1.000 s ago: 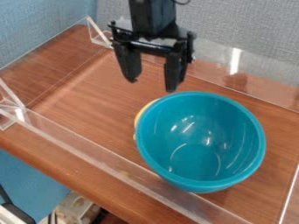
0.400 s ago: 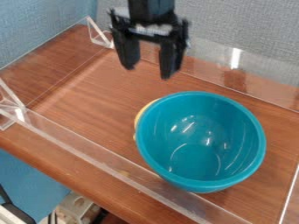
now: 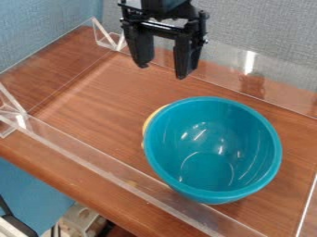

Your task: Put the yellow object in the blue bowl

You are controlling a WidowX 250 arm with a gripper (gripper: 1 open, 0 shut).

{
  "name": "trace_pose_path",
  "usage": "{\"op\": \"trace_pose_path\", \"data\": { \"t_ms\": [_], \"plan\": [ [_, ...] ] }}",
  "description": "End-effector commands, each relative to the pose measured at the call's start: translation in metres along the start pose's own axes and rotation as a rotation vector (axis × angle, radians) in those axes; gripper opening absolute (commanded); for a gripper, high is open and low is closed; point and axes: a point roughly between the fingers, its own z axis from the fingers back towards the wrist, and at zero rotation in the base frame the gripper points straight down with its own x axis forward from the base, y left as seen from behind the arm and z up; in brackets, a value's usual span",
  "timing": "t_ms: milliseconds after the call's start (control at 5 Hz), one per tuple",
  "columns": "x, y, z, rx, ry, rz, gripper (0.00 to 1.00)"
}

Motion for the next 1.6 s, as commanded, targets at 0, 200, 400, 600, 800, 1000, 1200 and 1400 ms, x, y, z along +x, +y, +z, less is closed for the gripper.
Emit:
{"op": "trace_pose_path", "data": {
  "t_ms": [0, 200, 400, 600, 800, 1000, 1200, 1400],
  "plan": [
    [0.006, -0.004, 0.010, 0.005, -0.030, 0.024, 1.00],
    [0.011, -0.007, 0.013, 0.006, -0.031, 0.035, 1.00],
    [0.011, -0.008, 0.014, 0.003, -0.036, 0.054, 1.00],
    [0.003, 0.001, 0.016, 0.002, -0.025, -0.031, 1.00],
    [-0.004, 0.010, 0.017, -0.003, -0.018, -0.099, 1.00],
    [-0.007, -0.003, 0.015, -0.005, -0.028, -0.077, 1.00],
    [-0.001, -0.016, 0.012, 0.000, -0.033, -0.088, 1.00],
    [0.001, -0.011, 0.013, 0.006, -0.030, -0.094, 1.00]
  ]
}}
